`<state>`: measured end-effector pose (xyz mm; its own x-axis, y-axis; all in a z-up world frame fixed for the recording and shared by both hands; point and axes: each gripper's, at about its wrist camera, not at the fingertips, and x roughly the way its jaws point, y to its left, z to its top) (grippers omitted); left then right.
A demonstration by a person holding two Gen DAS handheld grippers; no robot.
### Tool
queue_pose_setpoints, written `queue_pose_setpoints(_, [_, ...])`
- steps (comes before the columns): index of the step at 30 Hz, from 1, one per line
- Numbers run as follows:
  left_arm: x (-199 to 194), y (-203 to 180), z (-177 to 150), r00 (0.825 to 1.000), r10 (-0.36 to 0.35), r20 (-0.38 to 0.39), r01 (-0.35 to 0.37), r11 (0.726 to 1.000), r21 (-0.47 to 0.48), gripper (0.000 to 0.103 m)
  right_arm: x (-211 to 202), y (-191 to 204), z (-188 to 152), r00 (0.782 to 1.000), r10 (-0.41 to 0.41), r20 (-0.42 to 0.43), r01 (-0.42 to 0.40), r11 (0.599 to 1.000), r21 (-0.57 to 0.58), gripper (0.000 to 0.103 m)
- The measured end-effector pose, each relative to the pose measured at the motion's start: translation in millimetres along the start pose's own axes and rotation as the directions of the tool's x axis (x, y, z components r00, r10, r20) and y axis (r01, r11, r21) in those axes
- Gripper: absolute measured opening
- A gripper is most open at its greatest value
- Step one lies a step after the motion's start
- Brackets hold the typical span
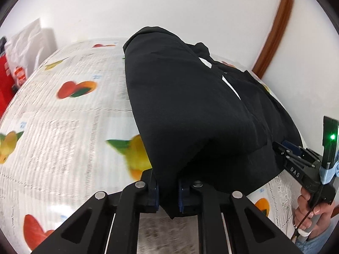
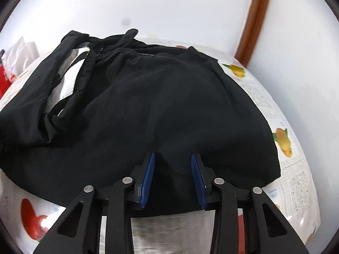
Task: Fold large clothes
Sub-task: 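Grasp the jacket bundle edge with the left gripper while the right gripper holds its edge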
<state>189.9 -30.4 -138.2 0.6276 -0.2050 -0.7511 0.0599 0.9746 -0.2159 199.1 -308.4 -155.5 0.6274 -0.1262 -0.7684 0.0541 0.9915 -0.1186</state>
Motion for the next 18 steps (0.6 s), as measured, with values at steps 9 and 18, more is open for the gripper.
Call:
queue_pose_setpoints(9, [-19,54,-7,1.0,-0.015,-0.021,0.014,0.999,-0.046,0.012,-6,43,8,0.984,0.176,-0.002,-0.175,0.982,-0.072,0.036])
queue_pose_setpoints(18, [-24,67,-19,0.994,-0.105,-0.02,0.104,0.993,-0.047,0.036,-34,57,28,0.889,0.458,0.01,-0.457,0.888,-0.054,0.064])
